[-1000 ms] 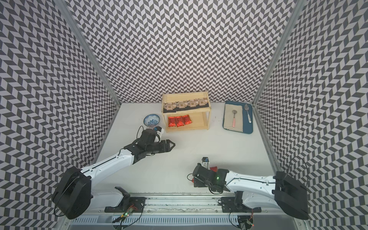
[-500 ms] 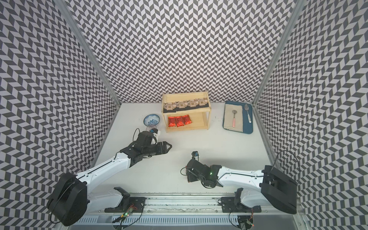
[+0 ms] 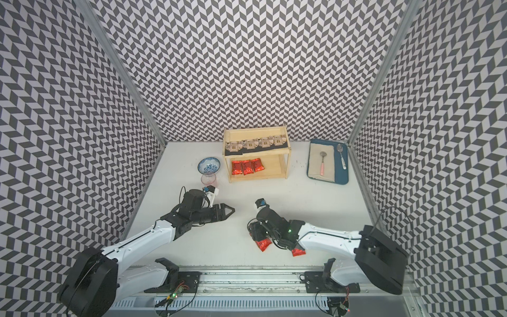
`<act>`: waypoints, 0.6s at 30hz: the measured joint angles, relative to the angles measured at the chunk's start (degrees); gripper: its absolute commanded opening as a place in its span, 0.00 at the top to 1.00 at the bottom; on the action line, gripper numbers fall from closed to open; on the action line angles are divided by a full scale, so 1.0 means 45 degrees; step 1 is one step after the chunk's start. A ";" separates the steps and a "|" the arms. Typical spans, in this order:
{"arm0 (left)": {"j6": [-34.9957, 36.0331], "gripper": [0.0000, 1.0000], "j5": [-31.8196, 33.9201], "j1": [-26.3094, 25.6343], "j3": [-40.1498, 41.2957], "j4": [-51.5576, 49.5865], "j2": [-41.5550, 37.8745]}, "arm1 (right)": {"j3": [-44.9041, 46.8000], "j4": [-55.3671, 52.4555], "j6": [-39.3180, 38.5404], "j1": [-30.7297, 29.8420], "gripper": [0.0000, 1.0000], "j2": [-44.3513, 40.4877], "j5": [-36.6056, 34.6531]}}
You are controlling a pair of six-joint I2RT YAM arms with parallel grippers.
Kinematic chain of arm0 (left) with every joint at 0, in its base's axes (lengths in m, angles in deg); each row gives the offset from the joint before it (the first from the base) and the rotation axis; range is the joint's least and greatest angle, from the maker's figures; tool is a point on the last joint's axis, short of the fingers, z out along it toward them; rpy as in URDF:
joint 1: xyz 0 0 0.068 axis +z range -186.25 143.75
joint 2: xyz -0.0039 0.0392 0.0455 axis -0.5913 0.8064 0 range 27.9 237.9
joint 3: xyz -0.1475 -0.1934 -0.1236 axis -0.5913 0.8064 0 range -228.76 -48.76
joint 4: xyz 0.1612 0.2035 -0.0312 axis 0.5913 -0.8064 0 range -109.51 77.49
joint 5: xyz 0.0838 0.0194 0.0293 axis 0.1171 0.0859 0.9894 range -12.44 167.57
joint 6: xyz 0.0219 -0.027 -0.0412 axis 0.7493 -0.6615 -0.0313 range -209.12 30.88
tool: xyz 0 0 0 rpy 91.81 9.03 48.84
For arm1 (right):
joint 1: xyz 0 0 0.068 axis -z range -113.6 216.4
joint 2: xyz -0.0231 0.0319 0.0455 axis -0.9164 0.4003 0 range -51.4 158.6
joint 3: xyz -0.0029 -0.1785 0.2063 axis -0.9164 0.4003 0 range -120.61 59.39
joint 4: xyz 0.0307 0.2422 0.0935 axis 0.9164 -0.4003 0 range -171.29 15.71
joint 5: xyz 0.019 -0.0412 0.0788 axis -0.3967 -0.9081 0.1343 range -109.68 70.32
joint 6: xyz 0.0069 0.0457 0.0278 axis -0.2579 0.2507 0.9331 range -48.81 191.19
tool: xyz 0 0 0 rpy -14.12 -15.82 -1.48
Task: Place the tea bags on the shelf by color
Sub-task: Pick up the tea bag from the center of the board.
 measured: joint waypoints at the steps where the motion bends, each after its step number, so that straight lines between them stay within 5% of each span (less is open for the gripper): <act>1: -0.0053 0.28 -0.0403 -0.0185 0.0165 0.0432 0.0073 | 0.0219 -0.0049 0.0112 0.0005 0.42 -0.0646 0.0000; 7: -0.0588 0.33 -0.2351 -0.1039 0.0554 0.3123 0.1195 | 0.2633 -0.0010 0.2118 0.0010 0.40 -0.4347 0.0355; 18: -0.1146 0.33 -0.3104 -0.1719 0.0563 0.4274 0.3521 | 0.7660 0.0903 0.6727 0.0699 0.38 -1.0263 0.1608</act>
